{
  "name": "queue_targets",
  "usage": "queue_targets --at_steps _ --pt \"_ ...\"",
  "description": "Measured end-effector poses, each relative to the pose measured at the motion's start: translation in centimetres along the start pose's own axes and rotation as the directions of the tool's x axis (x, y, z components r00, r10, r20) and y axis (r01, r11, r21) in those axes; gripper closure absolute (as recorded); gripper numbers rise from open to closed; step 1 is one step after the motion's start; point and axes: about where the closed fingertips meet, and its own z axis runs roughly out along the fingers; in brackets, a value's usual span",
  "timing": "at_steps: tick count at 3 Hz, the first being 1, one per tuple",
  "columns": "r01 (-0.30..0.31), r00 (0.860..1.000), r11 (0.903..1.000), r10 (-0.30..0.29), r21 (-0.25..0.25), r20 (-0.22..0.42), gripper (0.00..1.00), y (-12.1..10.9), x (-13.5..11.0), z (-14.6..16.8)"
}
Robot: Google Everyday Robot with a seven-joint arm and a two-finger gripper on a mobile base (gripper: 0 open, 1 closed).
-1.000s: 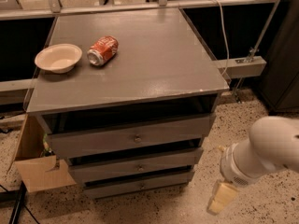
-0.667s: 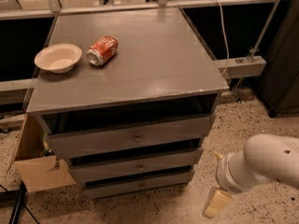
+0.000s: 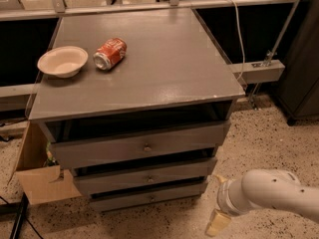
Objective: Open bottom drawer
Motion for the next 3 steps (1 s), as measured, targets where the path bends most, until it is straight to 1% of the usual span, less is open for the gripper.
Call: queue_targets --at_steps 1,2,3 --pt "-0.026 0.999 0.9965 0.030 -0.079 0.041 0.00 -1.0 2.0 9.1" --pt "-0.025 0.999 0.9966 0.028 -0.079 0.038 0.00 -0.9 2.0 9.2" --pt "-0.024 0.999 0.9977 0.026 -0.063 0.039 0.00 -1.7 3.8 12.2"
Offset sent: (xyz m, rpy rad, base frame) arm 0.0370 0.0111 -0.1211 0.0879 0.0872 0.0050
